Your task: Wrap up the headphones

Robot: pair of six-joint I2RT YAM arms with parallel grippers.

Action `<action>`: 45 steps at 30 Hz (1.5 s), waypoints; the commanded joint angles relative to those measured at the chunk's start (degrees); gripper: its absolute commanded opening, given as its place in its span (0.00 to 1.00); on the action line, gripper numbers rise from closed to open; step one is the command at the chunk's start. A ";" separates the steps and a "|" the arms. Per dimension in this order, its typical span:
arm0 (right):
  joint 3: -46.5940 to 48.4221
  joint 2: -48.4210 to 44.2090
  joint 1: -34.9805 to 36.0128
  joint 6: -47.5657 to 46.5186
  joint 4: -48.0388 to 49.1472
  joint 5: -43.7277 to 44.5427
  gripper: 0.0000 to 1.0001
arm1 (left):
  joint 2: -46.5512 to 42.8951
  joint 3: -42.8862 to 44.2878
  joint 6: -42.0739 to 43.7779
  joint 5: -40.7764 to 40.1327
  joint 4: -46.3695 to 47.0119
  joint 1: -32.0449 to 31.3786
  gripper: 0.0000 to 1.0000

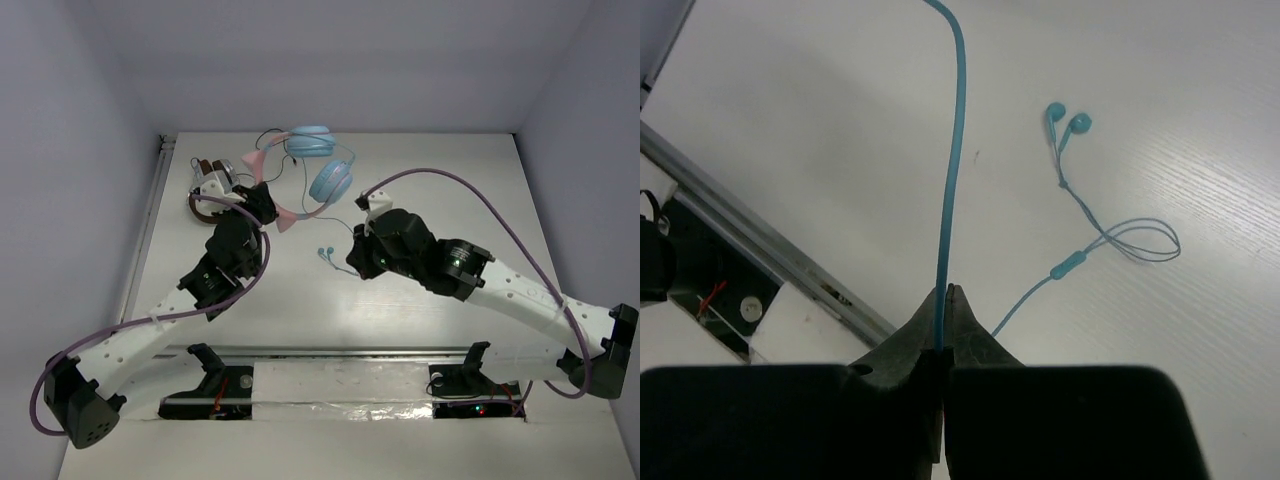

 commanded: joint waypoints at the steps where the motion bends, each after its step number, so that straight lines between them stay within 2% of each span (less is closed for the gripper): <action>1: 9.08 3.49 4.57 -2.18 -11.93 5.64 0.00 | -3.00 -0.67 -1.65 -2.95 3.12 -0.25 0.00; 5: 16.38 6.92 7.66 -2.54 -20.02 10.55 0.00 | -3.35 -2.08 -2.53 -2.87 1.10 -0.25 0.00; 16: 31.23 11.94 8.28 -8.06 -28.82 16.37 0.00 | -3.35 -3.66 -2.97 0.55 -8.12 -0.25 0.00; 22: 36.86 16.06 8.28 -11.93 -32.25 15.41 0.00 | -0.72 -2.43 -1.39 6.17 -13.84 -0.25 0.00; 27: 40.47 19.06 8.90 -12.47 -35.06 10.84 0.00 | 0.69 -0.50 -1.48 7.24 -16.75 -0.25 0.00; 33: 47.67 23.54 13.91 -13.52 -38.14 8.55 0.00 | 3.85 2.67 1.24 12.94 -18.16 -0.25 0.00; 39: 48.82 24.95 13.91 -14.49 -38.14 15.83 0.00 | 1.58 0.47 5.46 19.63 -18.68 -0.25 0.00; 45: 48.56 23.81 13.91 -14.40 -38.93 21.82 0.01 | -1.15 2.05 6.96 25.43 -28.61 -0.25 0.00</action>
